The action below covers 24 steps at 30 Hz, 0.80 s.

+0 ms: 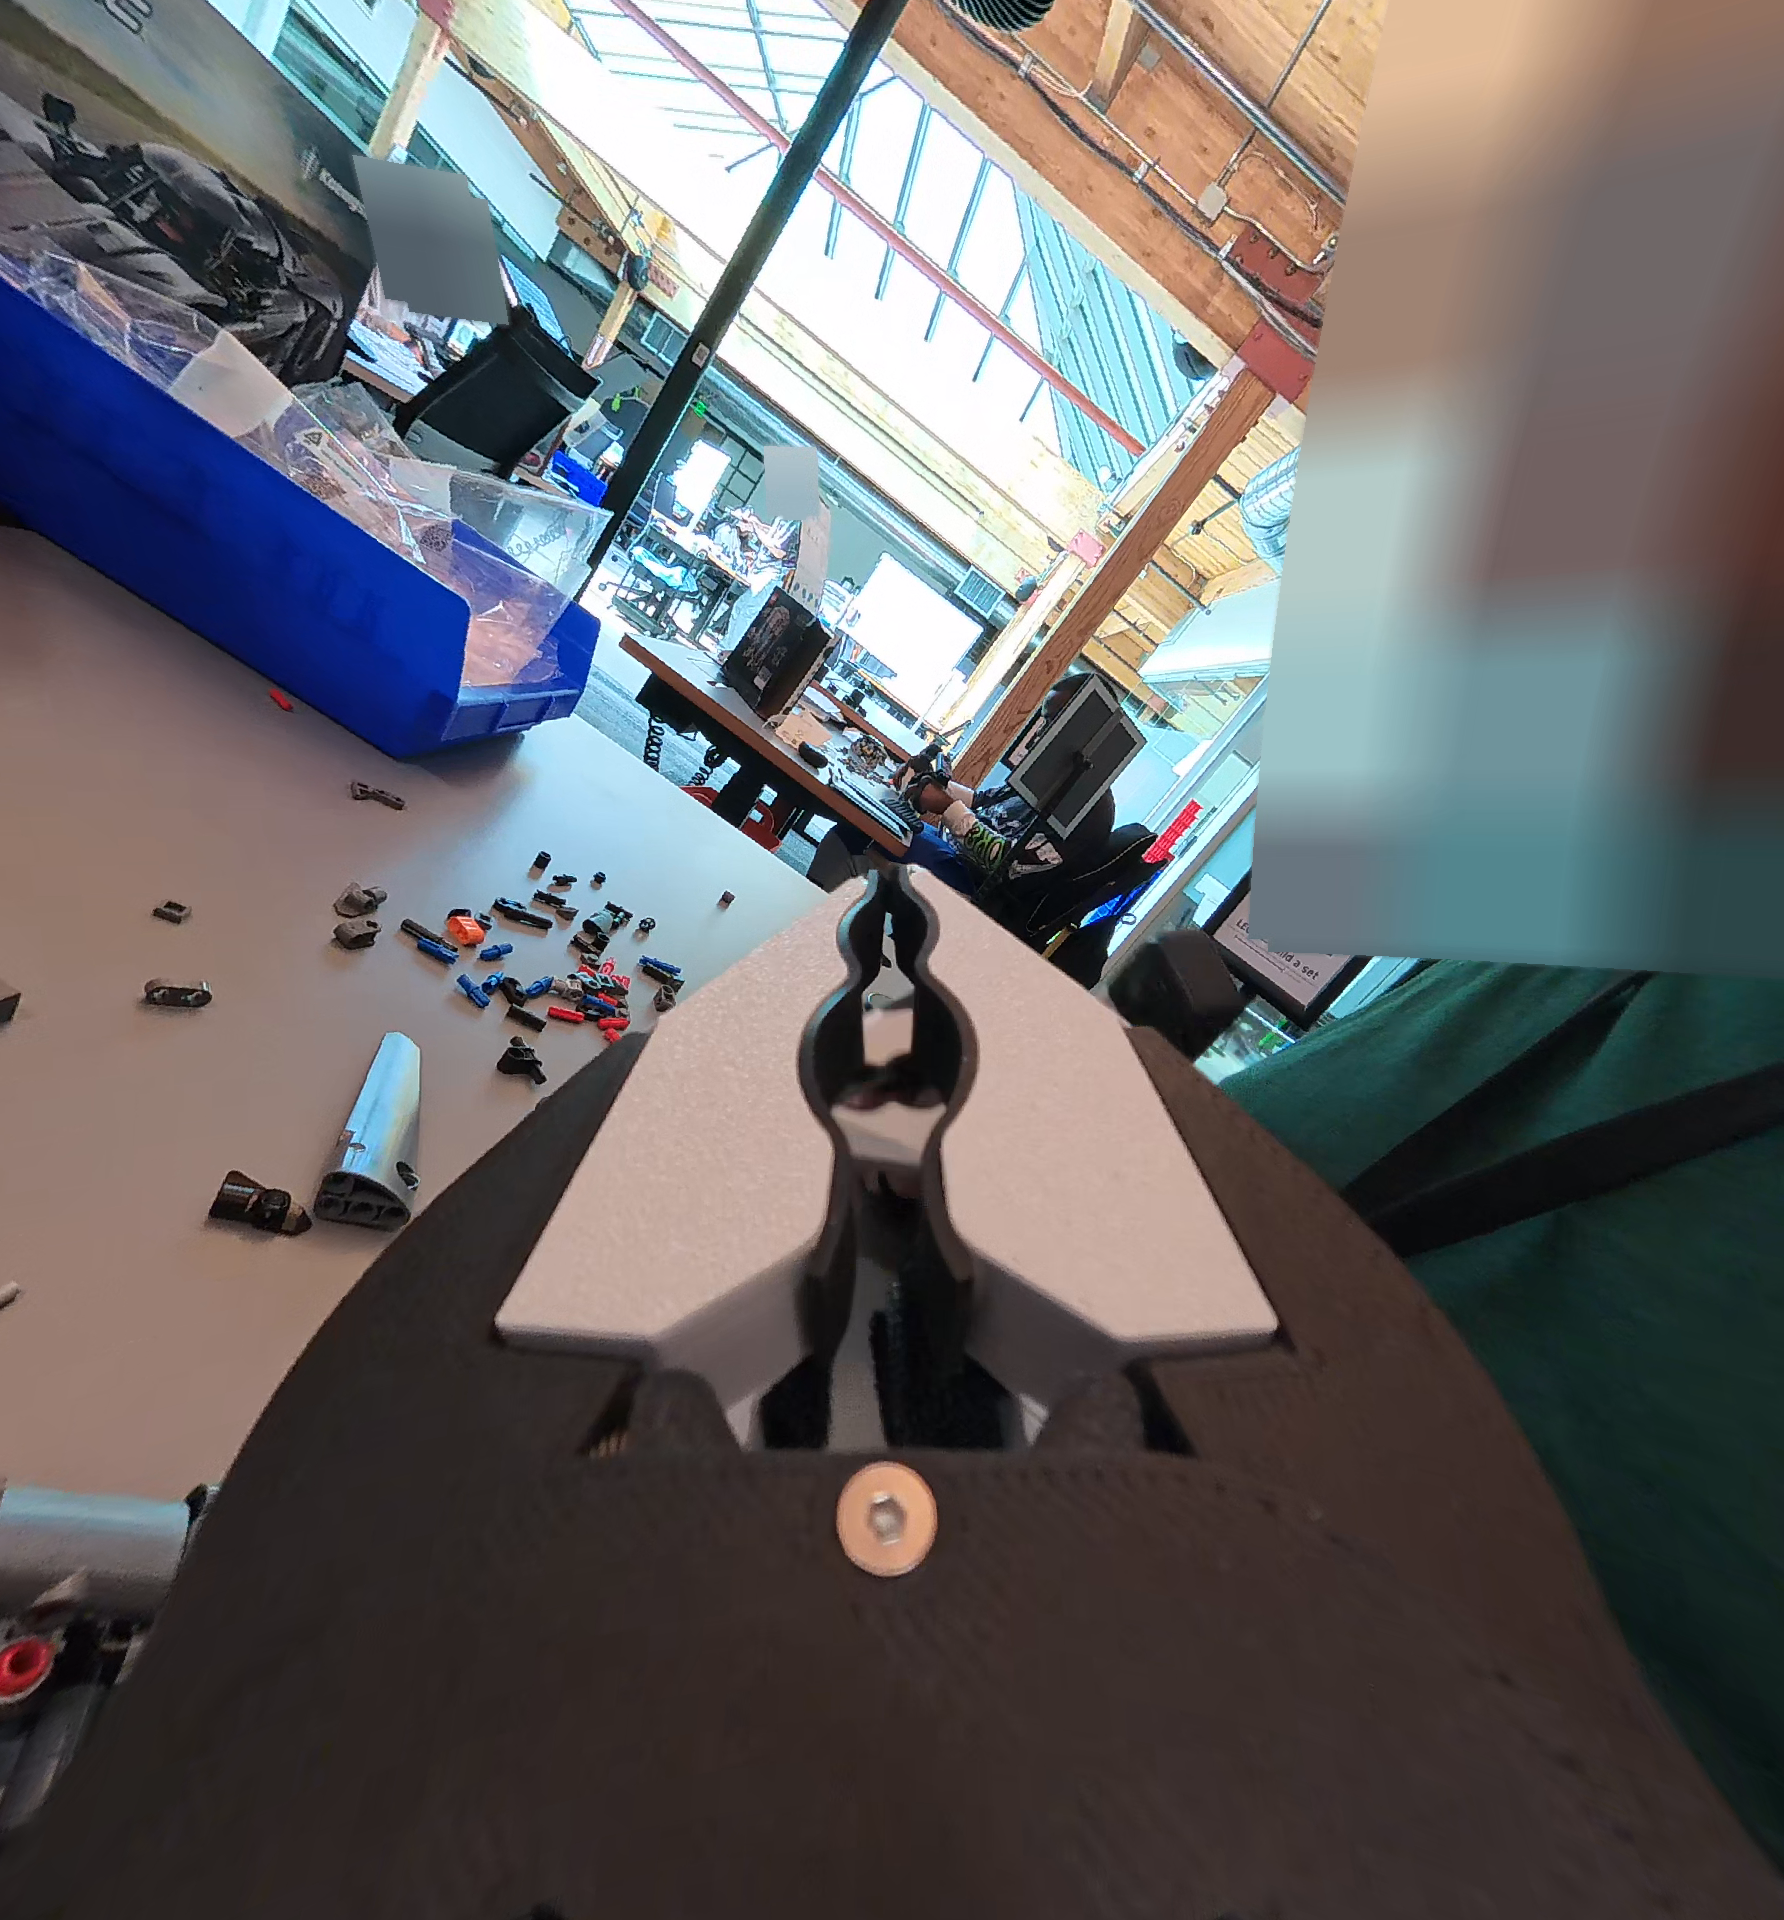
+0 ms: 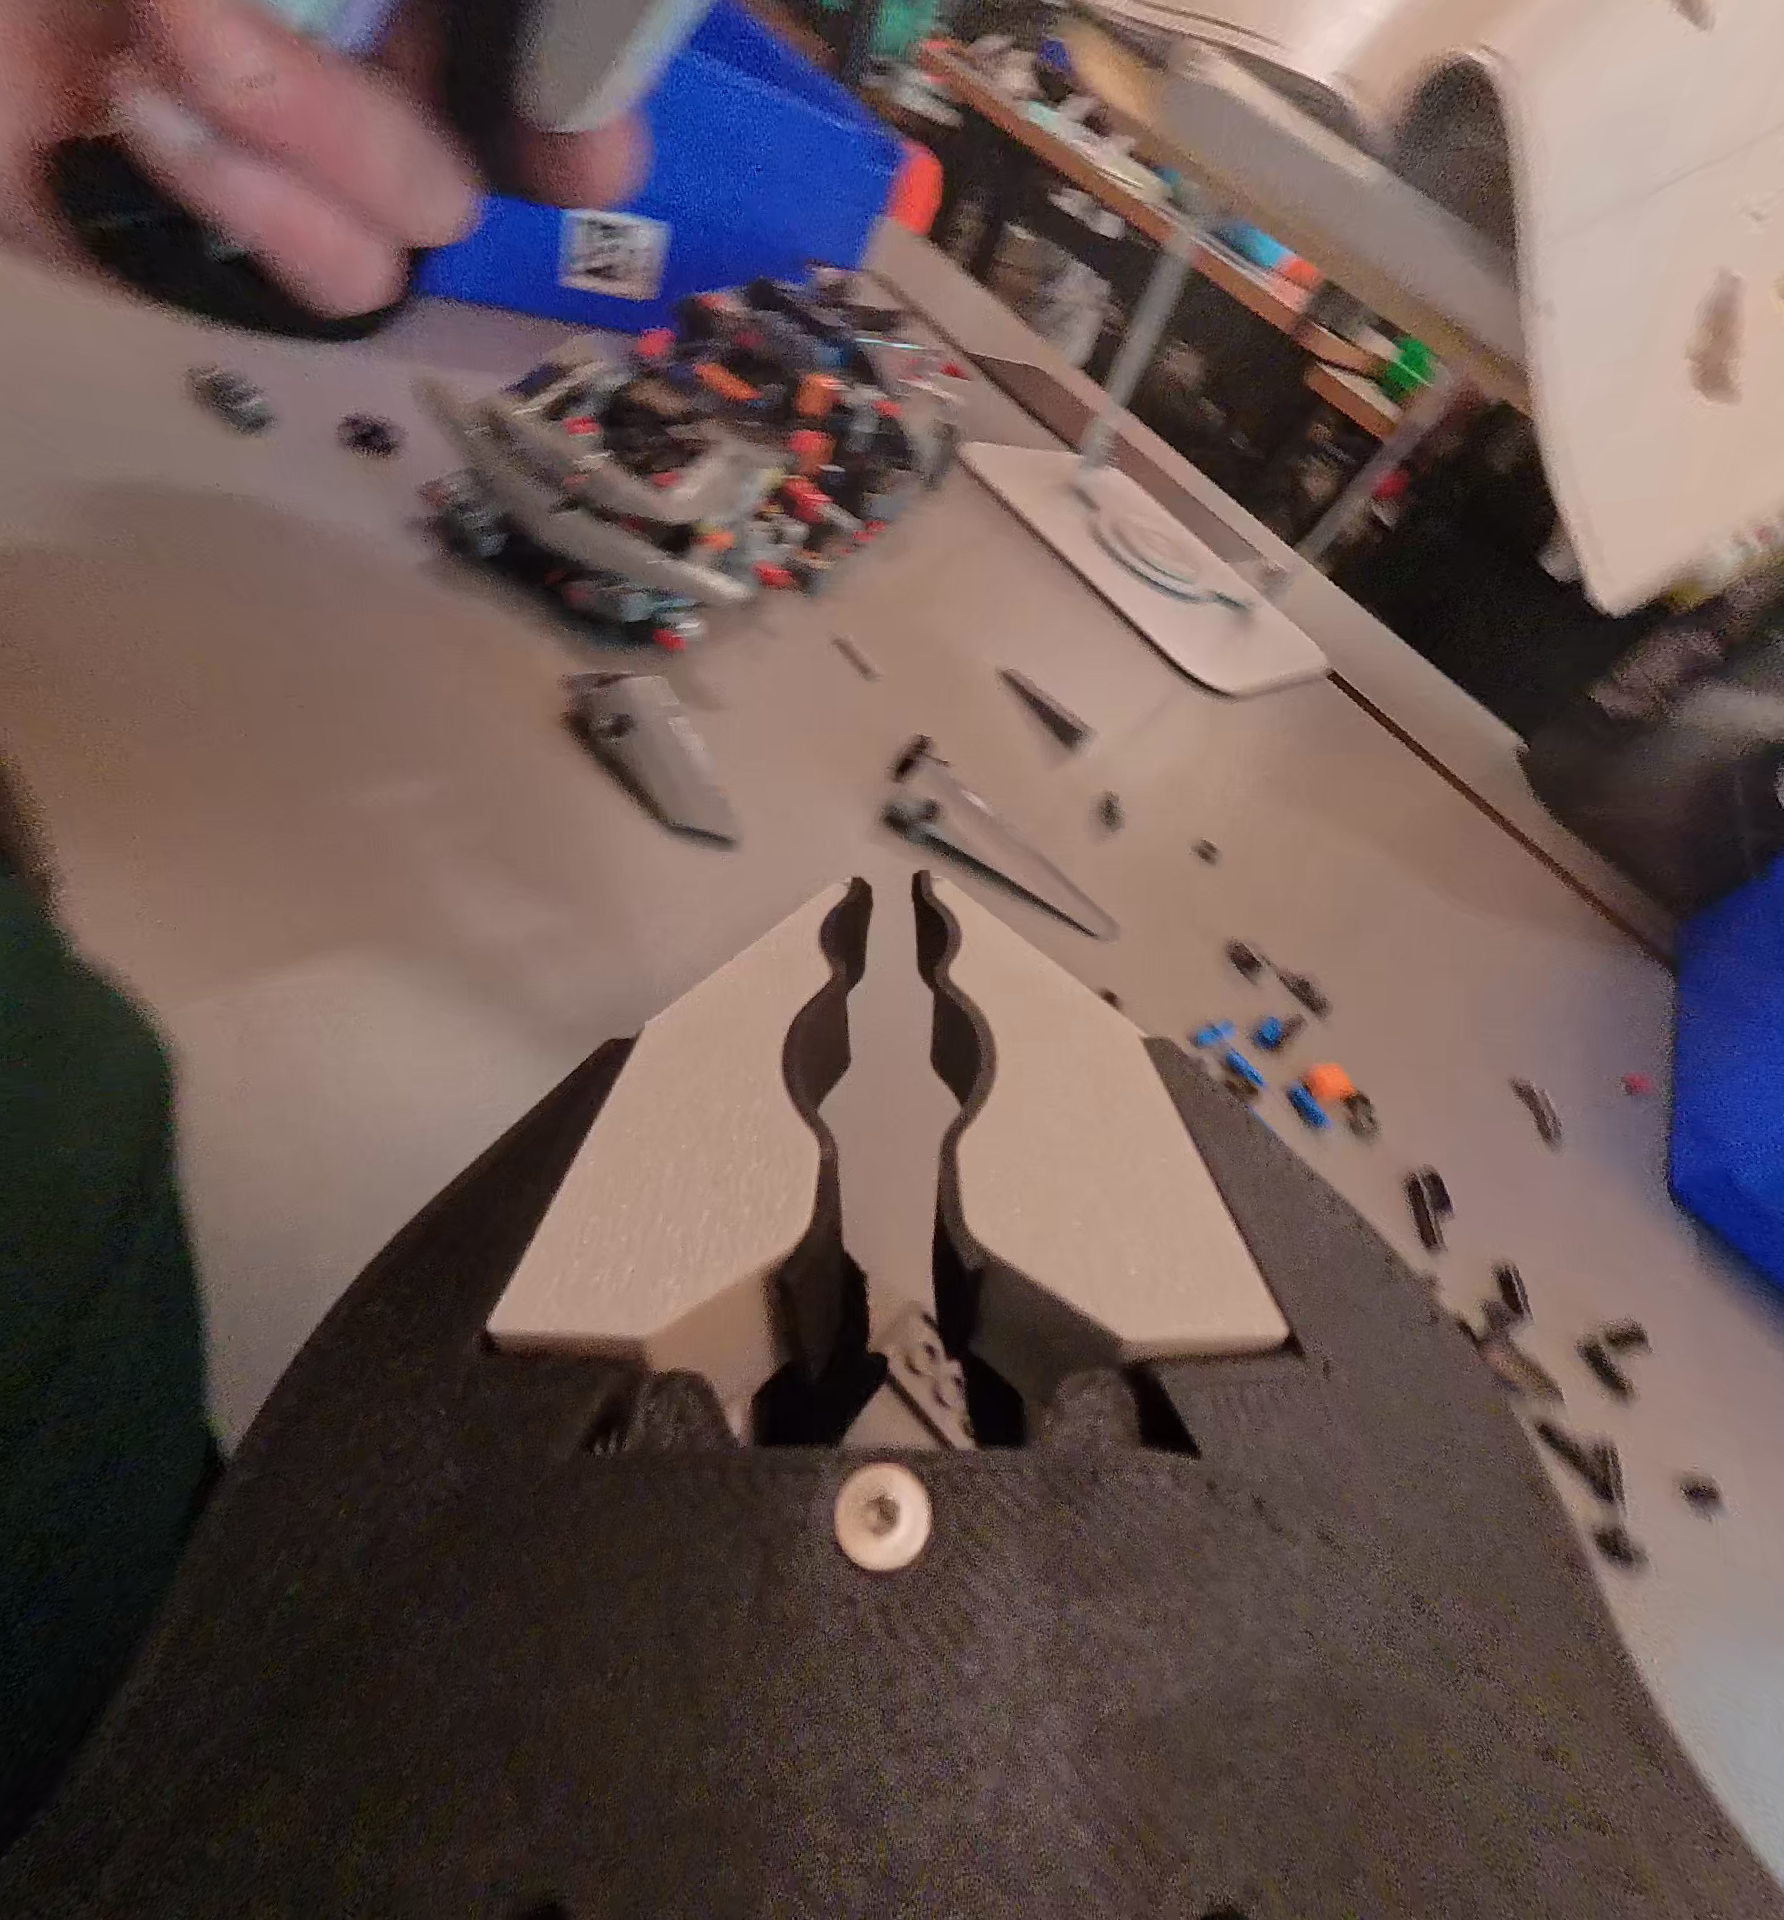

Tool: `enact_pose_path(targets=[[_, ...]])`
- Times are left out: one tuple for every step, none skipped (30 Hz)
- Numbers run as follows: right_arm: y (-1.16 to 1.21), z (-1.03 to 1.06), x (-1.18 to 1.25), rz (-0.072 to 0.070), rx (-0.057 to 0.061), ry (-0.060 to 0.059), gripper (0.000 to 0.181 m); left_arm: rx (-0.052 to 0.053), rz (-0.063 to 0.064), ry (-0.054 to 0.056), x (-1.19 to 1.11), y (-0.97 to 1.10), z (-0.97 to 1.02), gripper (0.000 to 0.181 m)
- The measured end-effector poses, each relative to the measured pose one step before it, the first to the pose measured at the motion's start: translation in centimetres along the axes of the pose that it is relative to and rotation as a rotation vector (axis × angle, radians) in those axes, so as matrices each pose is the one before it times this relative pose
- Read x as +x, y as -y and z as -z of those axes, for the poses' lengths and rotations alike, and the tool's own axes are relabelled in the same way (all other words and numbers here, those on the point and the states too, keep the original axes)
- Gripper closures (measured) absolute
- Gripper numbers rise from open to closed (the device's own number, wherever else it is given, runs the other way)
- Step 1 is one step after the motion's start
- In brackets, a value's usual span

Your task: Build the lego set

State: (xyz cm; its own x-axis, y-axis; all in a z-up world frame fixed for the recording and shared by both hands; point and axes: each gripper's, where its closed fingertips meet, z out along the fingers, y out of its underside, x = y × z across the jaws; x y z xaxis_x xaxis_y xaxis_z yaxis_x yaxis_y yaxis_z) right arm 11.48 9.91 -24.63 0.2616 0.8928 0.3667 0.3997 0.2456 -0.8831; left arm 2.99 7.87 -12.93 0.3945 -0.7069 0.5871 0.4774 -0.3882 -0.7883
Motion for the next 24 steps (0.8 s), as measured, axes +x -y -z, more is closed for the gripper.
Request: enact_pose_path(targets=[[-0.552, 0.213, 1.638, -0.0648, -0.0204, -0.0466, 0.172, 0.0013, -0.0044, 0.0023, 0.057, 0.128, 0.138, 0.181], [-0.812, 0.106, 1.800, -0.0533, -0.0361, -0.0501, 0.171, 0.0016, -0.0058, 0.0055, 0.011, 0.147, 0.170, 0.181], [-0.869, 0.024, 1.801, -0.0445, -0.0395, -0.0490, 0.171, 0.0017, -0.0044, 0.0062, -0.046, 0.120, 0.198, 0.181], [-0.826, -0.113, 1.507, -0.0417, -0.0375, -0.0316, 0.169, 0.0025, -0.0009, 0.0046, -0.086, 0.104, 0.177, 0.181], [-0.931, -0.276, 1.176, -0.0471, -0.0507, -0.0147, 0.163, 0.0037, 0.0026, 0.0024, -0.121, 0.079, 0.146, 0.181], [-0.555, -0.190, 0.798, -0.0406, -0.0327, -0.0013, 0.161, 0.0029, 0.0054, 0.0005, -0.165, 0.045, 0.092, 0.181], [-0.171, -0.060, 0.667, -0.0252, -0.0089, -0.0069, 0.161, 0.0016, 0.0065, -0.0014, -0.162, 0.036, 0.027, 0.181], [-0.341, -0.158, 0.597, -0.0103, -0.0208, -0.0091, 0.161, 0.0008, 0.0056, -0.0025, -0.130, 0.019, -0.029, 0.181], [-0.746, -0.390, 0.440, -0.0132, -0.0483, 0.0016, 0.158, -0.0003, 0.0031, -0.0030, -0.085, 0.028, -0.071, 0.181], [-0.734, -0.429, 0.158, -0.0229, -0.0531, 0.0189, 0.156, -0.0016, 0.0003, -0.0027, -0.056, 0.025, -0.095, 0.181], [-0.174, -0.212, 0.168, -0.0232, -0.0164, 0.0099, 0.156, -0.0034, -0.0007, -0.0026, -0.045, 0.018, -0.110, 0.181], [0.007, -0.124, 0.053, -0.0118, -0.0046, 0.0096, 0.156, -0.0037, -0.0009, -0.0022, -0.052, 0.027, -0.101, 0.181], [-0.253, -0.228, 0.239, -0.0153, -0.0212, -0.0016, 0.154, -0.0025, -0.0008, -0.0015, -0.076, 0.051, -0.070, 0.181], [-0.382, -0.274, 0.199, -0.0166, -0.0287, 0.0024, 0.153, -0.0006, -0.0003, -0.0011, -0.086, 0.082, -0.038, 0.181], [-0.313, -0.249, 0.027, -0.0127, -0.0256, 0.0114, 0.151, 0.0014, 0.0005, -0.0001, -0.124, 0.094, 0.007, 0.181], [-0.181, -0.181, 0.019, -0.0100, -0.0160, 0.0074, 0.149, 0.0028, 0.0024, -0.0005, -0.131, 0.101, 0.018, 0.181], [-0.204, -0.178, 0.011, -0.0096, -0.0179, 0.0079, 0.148, 0.0031, 0.0033, -0.0014, -0.123, 0.090, 0.020, 0.181], [-0.033, -0.127, 0.110, -0.0156, -0.0070, 0.0062, 0.143, 0.0018, 0.0024, -0.0004, -0.129, 0.059, 0.019, 0.181], [-0.042, -0.077, 0.358, -0.0280, -0.0062, -0.0031, 0.135, 0.0008, 0.0012, 0.0010, -0.154, 0.027, 0.012, 0.181], [-0.035, -0.087, 0.213, -0.0209, -0.0061, 0.0062, 0.128, 0.0009, 0.0020, 0.0004, -0.126, 0.015, 0.002, 0.181], [0.018, -0.025, 0.103, -0.0056, -0.0008, 0.0029, 0.127, 0.0014, 0.0035, -0.0013, -0.115, 0.016, 0.004, 0.181], [0.043, 0.030, 0.022, 0.0003, 0.0038, -0.0015, 0.126, 0.0008, 0.0034, -0.0021, -0.084, 0.014, -0.011, 0.181], [0.015, 0.019, 0.004, 0.0052, 0.0018, -0.0051, 0.125, 0.0001, 0.0017, -0.0011, -0.077, 0.020, 0.000, 0.181], [0.035, 0.041, -0.072, 0.0102, 0.0039, -0.0026, 0.125, 0.0001, 0.0001, -0.0008, -0.057, 0.030, -0.001, 0.181]])
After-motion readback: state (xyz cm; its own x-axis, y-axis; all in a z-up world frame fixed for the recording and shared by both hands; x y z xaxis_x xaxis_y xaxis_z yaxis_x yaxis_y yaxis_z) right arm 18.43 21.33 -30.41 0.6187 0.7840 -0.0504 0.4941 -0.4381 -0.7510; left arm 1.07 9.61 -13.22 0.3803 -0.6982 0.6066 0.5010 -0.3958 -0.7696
